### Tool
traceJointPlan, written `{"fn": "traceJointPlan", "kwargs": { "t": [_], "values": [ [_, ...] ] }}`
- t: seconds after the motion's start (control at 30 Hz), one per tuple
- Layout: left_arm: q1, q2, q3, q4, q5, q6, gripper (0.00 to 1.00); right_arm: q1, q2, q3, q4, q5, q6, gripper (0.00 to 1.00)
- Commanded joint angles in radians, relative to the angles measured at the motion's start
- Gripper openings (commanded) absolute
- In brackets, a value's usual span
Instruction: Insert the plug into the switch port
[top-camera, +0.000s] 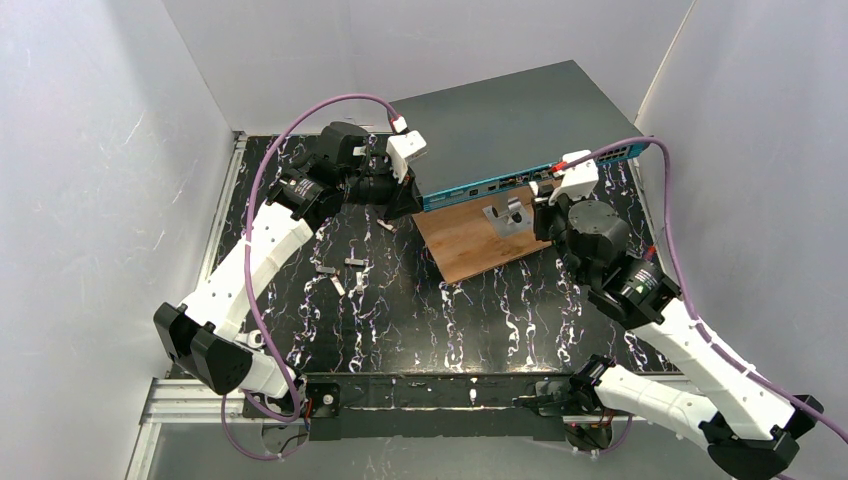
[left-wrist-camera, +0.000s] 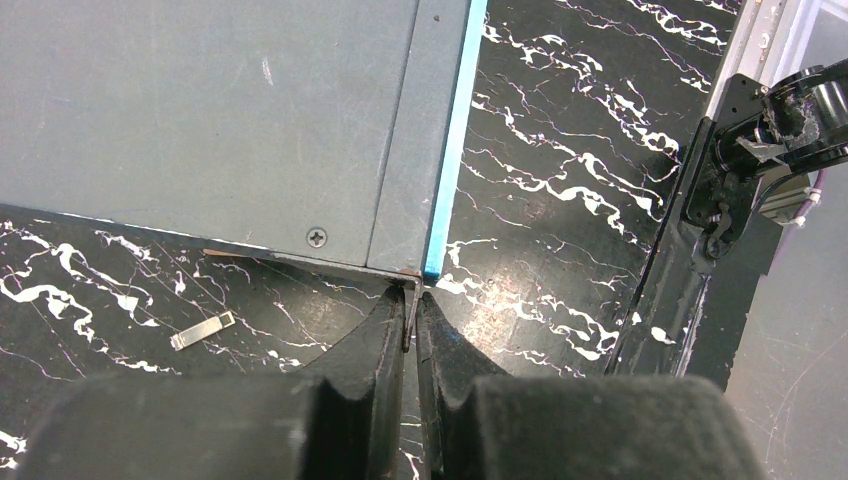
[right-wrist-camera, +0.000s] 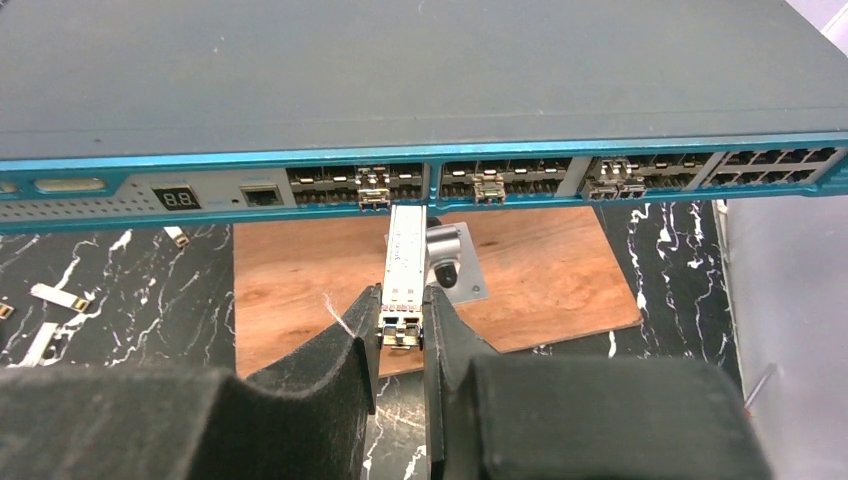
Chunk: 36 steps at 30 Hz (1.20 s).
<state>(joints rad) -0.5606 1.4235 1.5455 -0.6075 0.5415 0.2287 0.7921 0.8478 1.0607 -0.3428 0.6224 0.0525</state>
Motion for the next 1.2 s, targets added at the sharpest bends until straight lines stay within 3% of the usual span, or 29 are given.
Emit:
{"fn": "traceJointPlan", "kwargs": {
  "t": [0.0, 1.17],
  "values": [
    [-0.018, -0.056, -0.011, -0.067, 0.064, 0.001, 0.00, -0.001, 0.005, 0.048, -0.002, 0.032, -0.019, 0.01],
    [-0.018, -0.060, -0.008, -0.064, 0.074, -0.003, 0.00, -0.042, 0.064, 0.003, 0.127, 0.016, -0.025, 0.01]
  ]
}}
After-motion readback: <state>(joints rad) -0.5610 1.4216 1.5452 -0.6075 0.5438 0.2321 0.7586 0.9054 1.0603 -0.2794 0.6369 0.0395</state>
